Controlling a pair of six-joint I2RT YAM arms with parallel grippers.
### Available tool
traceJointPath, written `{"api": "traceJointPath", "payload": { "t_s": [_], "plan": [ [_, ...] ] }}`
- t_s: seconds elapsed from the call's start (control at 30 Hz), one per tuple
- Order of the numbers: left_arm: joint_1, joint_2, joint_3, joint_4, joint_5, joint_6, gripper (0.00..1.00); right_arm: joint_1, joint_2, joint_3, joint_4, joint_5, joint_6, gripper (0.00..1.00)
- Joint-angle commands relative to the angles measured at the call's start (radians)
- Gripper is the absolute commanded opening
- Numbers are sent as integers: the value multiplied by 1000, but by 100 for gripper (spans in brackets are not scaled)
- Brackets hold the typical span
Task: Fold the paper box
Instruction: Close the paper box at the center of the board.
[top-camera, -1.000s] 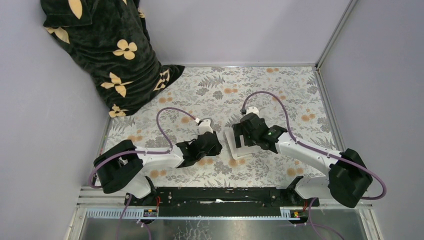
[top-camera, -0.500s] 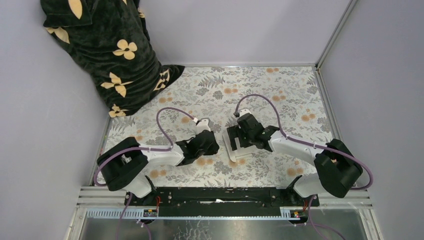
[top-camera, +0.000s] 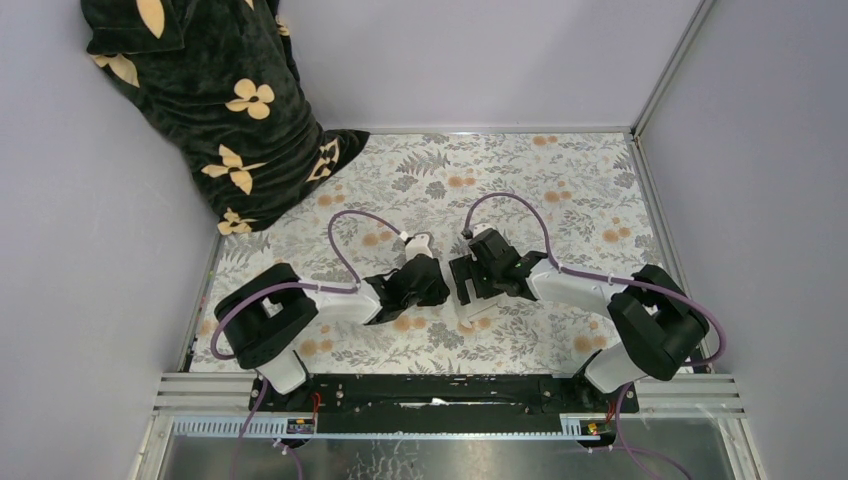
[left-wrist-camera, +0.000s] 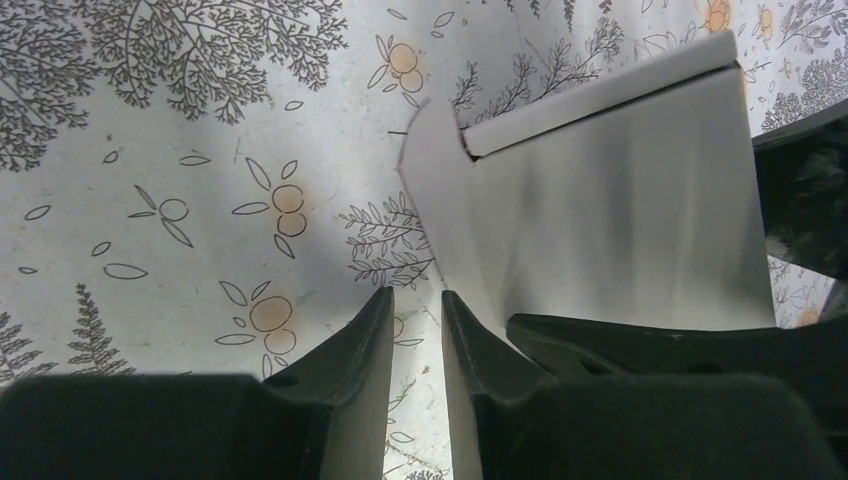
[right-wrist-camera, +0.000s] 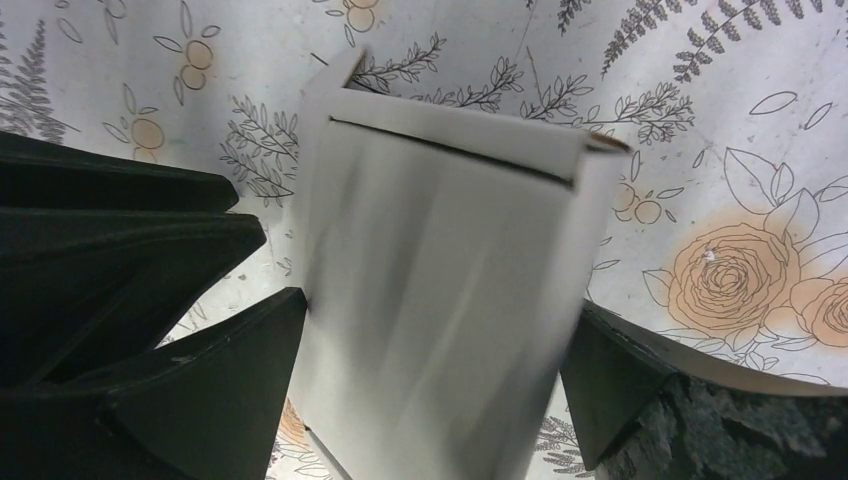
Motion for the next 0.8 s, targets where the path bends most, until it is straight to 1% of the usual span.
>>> {"api": "traceJointPath", "payload": {
  "t_s": [0.0, 0.1, 0.23, 0.37, 0.5, 0.63, 0.73, 0.77],
  "plan": [
    [9, 15, 35, 38, 11, 22, 30, -5, 34, 26, -50, 51, -20, 98],
    [12, 19, 45, 36, 15, 25, 30, -4, 22, 21, -60, 81, -20, 99],
    [21, 19, 65, 25, 28, 37, 30, -5, -14, 17, -50, 65, -34, 99],
    [49, -13, 82, 19, 56, 52, 30, -9, -17, 35, -55, 33, -42, 91],
    [63, -37, 124, -16, 76, 78, 30, -17, -5, 34, -34, -22, -29, 69],
    [68, -62, 116, -26, 85, 83, 31, -31, 7, 18, -7, -76, -12, 53],
    [73, -88, 94, -23, 89, 83, 31, -50, -9, 2, 10, -142, -4, 40],
    [77, -99, 86, -23, 93, 83, 31, -59, -18, 0, 16, -167, -1, 34]
  ]
}}
